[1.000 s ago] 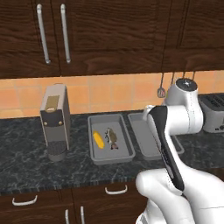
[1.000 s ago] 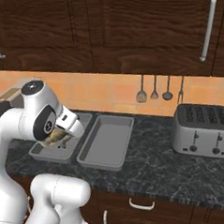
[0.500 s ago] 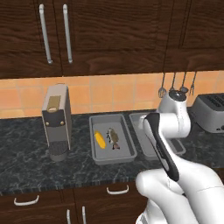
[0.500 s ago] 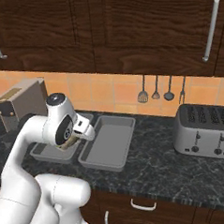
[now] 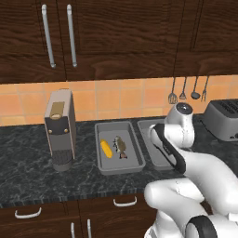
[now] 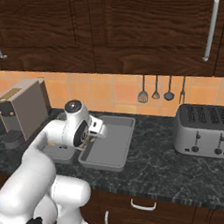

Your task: Place one corn and one fish in each tupperware on the nearby counter, to pack two identical lunches.

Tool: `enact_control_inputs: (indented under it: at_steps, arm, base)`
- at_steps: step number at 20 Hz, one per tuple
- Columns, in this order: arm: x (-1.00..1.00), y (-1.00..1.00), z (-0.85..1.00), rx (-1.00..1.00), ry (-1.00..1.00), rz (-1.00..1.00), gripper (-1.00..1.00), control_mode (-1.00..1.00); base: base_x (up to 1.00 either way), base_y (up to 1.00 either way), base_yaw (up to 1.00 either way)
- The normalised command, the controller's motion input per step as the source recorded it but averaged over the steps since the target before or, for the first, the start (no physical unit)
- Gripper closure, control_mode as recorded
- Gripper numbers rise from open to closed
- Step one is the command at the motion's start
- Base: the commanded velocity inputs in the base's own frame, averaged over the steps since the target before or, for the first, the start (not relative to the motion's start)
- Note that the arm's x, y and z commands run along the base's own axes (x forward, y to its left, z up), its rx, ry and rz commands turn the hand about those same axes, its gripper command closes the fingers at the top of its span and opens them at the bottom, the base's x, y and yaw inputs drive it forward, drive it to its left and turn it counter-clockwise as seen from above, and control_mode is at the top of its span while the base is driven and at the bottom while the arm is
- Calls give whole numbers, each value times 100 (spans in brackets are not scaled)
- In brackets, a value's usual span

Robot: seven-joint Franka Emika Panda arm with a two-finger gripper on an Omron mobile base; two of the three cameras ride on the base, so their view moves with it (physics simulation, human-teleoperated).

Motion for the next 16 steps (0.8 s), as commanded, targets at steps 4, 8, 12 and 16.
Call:
enact_control_inputs:
  at_steps: [4, 8, 12, 16]
  arm:
    - [85, -44, -25, 0, 10, 1, 100, -100]
    - [58, -15, -52, 0, 13, 6, 100, -100]
    - [14, 6, -51, -1, 0, 2, 100, -100]
    - [5, 14, -46, -1, 0, 0, 100, -100]
  base:
    - [0, 0, 0]
    - [0, 0, 0]
    - [0, 0, 0]
    - [0, 0, 0]
